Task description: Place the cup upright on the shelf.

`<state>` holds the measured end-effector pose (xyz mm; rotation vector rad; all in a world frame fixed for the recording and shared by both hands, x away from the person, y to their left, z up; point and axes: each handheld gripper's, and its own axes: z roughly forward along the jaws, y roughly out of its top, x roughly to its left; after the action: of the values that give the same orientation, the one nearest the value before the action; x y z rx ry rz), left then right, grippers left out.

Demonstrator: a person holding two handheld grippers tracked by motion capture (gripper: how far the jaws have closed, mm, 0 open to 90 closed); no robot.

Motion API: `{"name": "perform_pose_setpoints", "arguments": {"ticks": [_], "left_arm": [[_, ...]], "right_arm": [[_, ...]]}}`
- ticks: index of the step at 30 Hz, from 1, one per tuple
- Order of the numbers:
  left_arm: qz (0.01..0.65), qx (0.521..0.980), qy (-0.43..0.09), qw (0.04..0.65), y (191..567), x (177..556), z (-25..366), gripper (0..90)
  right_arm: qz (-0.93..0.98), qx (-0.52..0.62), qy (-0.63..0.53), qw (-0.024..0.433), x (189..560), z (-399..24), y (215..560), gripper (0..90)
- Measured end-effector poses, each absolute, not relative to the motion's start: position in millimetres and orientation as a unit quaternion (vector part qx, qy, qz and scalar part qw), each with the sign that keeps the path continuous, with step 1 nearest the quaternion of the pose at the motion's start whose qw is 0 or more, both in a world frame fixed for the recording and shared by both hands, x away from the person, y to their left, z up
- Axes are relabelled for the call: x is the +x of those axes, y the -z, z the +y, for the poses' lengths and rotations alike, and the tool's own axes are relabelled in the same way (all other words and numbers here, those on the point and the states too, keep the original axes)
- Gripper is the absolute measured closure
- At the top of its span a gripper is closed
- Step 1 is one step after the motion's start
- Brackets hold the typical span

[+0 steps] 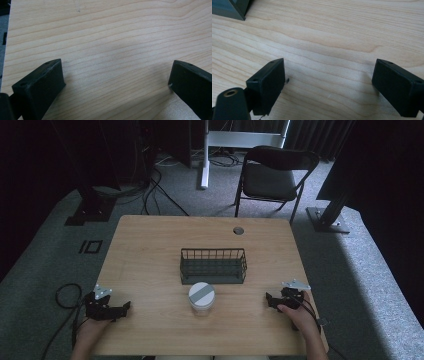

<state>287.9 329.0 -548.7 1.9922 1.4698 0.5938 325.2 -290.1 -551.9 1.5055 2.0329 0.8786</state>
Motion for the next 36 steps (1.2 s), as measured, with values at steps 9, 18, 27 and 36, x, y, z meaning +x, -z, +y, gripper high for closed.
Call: {"name": "perform_pose_setpoints", "arguments": {"ticks": [9, 18, 27, 36], "left_arm": [[0.552, 0.748, -0.223, 0.293, 548.7, 287.9, 329.0, 0.2], [0.552, 0.748, -0.223, 0.293, 548.8, 287.8, 329.0, 0.2], [0.552, 0.748, -0.223, 0.293, 548.8, 287.8, 328.9, 0.1], [0.552, 0.748, -0.223, 0.293, 548.7, 287.8, 329.0, 0.1]], "right_arm": [[0.740, 0.546, -0.319, 0.230, 325.6, -290.3, 551.9, 10.9], [0.740, 0.545, -0.319, 0.230, 325.5, -290.3, 551.9, 11.1], [0.741, 0.543, -0.318, 0.233, 326.1, -288.9, 551.5, 11.2], [0.740, 0.542, -0.320, 0.237, 326.0, -283.1, 549.5, 11.3]]}}
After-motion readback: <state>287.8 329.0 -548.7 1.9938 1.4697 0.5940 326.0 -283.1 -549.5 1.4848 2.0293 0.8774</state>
